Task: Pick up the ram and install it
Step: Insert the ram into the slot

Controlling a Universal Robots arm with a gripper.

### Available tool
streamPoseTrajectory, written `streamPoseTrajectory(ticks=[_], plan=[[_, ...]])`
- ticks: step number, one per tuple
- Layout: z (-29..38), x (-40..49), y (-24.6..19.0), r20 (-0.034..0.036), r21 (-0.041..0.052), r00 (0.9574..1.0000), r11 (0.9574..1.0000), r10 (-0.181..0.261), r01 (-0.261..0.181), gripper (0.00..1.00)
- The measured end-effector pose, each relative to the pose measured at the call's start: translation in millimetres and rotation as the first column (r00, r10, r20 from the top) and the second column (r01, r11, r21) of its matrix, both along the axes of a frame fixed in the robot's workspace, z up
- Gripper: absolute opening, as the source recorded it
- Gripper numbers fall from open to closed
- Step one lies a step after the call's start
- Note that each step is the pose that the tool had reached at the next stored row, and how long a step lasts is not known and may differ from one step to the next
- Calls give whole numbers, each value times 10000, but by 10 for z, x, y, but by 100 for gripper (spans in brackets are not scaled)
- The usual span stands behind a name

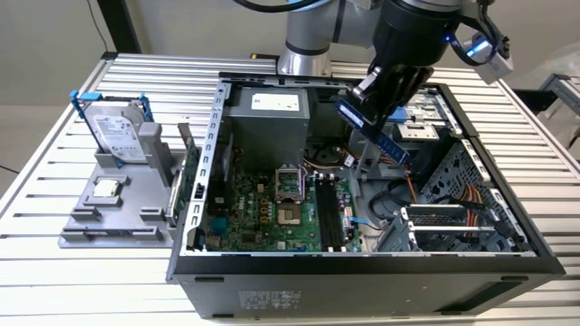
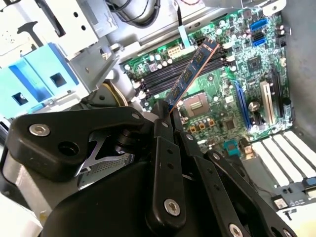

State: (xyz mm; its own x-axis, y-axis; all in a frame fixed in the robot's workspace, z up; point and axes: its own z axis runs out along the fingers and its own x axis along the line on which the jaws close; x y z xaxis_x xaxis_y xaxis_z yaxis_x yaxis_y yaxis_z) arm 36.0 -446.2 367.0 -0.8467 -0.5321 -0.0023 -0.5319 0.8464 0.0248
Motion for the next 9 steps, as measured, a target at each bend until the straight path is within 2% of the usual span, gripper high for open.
streamPoseTrajectory(ticks=[4, 9], plan=[[-1, 0, 0, 0, 1, 9992, 9992, -389, 389, 0], [-1, 0, 0, 0, 1, 9962, 9962, -869, 869, 0]])
